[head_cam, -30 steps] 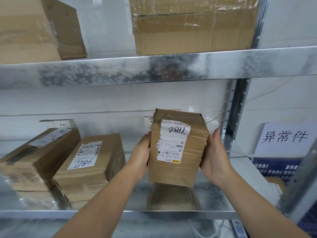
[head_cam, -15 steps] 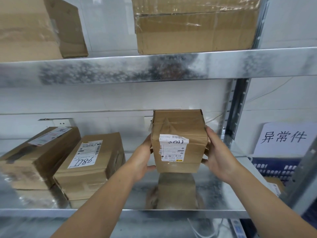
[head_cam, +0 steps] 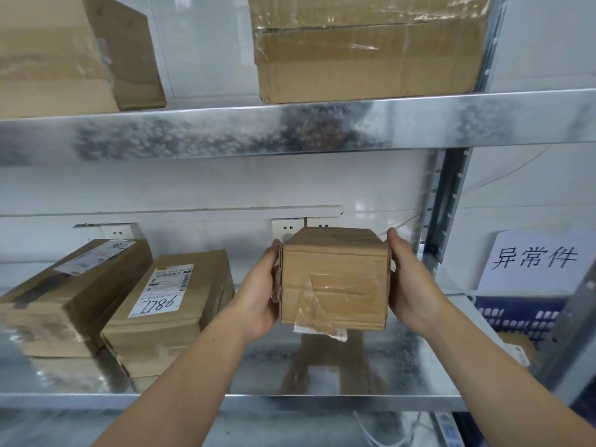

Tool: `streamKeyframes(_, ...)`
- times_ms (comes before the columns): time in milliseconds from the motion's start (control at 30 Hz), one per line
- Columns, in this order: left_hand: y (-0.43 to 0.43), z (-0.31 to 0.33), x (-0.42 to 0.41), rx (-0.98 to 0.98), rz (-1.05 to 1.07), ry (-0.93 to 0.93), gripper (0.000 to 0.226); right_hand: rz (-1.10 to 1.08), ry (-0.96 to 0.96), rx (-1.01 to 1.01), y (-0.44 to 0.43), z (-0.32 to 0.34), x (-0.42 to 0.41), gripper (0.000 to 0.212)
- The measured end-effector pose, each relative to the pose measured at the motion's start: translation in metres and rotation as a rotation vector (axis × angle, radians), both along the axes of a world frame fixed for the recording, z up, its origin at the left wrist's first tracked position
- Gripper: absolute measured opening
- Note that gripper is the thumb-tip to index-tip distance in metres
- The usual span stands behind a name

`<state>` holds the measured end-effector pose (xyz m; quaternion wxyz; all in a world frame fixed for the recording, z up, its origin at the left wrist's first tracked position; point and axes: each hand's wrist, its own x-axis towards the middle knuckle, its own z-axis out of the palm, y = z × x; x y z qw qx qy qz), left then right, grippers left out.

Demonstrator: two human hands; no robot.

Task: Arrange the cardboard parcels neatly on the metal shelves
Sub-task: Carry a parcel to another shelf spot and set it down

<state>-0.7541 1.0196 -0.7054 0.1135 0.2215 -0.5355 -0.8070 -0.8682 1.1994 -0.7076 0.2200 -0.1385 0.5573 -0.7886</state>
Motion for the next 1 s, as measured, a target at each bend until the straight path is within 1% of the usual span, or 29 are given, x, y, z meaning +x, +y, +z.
streamKeyframes(67,0.003,-0.001,0.001,-0.028,-0.012,0.016,0.058,-0.026,-0.009,-0.007,-0.002,0.003,0.004,0.028)
streamKeyframes(167,0.007,-0.006,0.001,0.012,0.002,0.065,0.052,-0.062,-0.033,-0.064,-0.004,0.008,0.01,0.018)
streamKeyframes(267,0.009,-0.014,0.002,0.063,0.016,0.112,0.05,-0.081,-0.06,-0.074,-0.005,0.009,0.015,0.017)
streamKeyframes(367,0.009,-0.026,0.002,0.104,0.003,0.106,0.052,-0.088,-0.079,-0.063,-0.005,0.004,0.019,0.017)
streamKeyframes(467,0.006,-0.033,0.0,0.086,-0.011,0.116,0.054,-0.093,-0.104,-0.066,-0.005,0.0,0.018,0.018)
streamKeyframes(567,0.007,-0.026,0.001,0.053,-0.004,0.166,0.06,-0.07,-0.112,-0.077,-0.004,-0.002,0.015,0.018)
streamKeyframes(633,0.005,-0.022,0.0,0.043,0.021,0.168,0.054,-0.053,-0.108,-0.096,-0.002,-0.002,0.013,0.016)
streamKeyframes(700,0.001,-0.02,-0.003,0.074,0.07,0.13,0.045,-0.056,-0.108,-0.113,0.0,-0.001,0.009,0.013)
streamKeyframes(800,-0.008,-0.015,-0.005,0.167,0.131,0.058,0.049,-0.053,-0.109,-0.118,0.003,-0.002,0.003,0.036)
streamKeyframes(833,-0.01,-0.013,-0.004,0.174,0.14,0.054,0.048,-0.05,-0.109,-0.105,0.004,-0.003,0.0,0.042)
streamKeyframes(900,-0.011,-0.009,-0.002,0.158,0.15,0.08,0.041,-0.028,-0.11,-0.041,0.005,-0.006,-0.001,0.05)
streamKeyframes(1000,-0.012,-0.008,-0.002,0.161,0.185,0.109,0.042,0.01,-0.13,0.04,0.005,-0.011,0.001,0.055)
